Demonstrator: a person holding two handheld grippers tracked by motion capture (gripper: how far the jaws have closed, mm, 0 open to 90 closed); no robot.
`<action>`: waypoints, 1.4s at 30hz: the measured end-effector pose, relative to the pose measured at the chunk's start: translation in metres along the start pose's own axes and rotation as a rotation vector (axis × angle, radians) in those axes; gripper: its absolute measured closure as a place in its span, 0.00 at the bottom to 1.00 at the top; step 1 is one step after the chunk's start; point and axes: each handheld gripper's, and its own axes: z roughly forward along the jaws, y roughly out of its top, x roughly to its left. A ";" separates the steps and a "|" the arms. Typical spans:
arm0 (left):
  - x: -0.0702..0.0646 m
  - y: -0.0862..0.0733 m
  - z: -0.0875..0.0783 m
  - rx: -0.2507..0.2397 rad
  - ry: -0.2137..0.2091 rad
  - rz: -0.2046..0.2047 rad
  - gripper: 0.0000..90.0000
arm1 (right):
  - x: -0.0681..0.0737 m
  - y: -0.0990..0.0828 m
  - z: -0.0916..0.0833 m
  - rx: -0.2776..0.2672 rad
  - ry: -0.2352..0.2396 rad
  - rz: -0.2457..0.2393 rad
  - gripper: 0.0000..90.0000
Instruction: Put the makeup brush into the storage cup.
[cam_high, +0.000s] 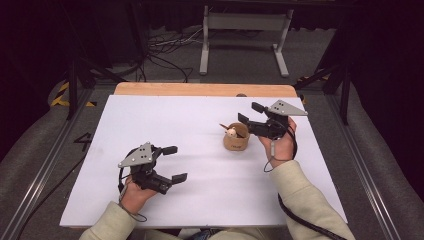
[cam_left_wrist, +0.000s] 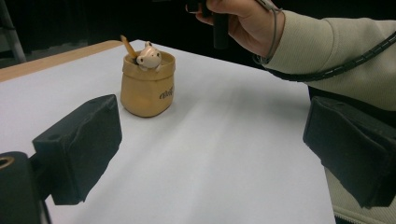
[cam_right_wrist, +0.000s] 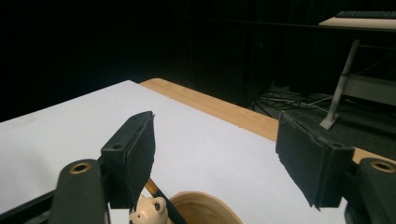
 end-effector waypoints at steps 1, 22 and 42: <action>0.000 0.000 -0.001 0.000 0.003 -0.002 0.06 | 0.000 0.000 -0.002 -0.005 0.005 0.003 0.31; 0.004 -0.004 -0.031 -0.046 0.083 -0.026 0.03 | 0.004 -0.006 -0.067 -0.094 0.084 -0.055 0.16; 0.005 -0.017 -0.053 -0.076 0.179 -0.058 0.02 | 0.025 -0.035 -0.096 -0.120 0.177 -0.098 0.03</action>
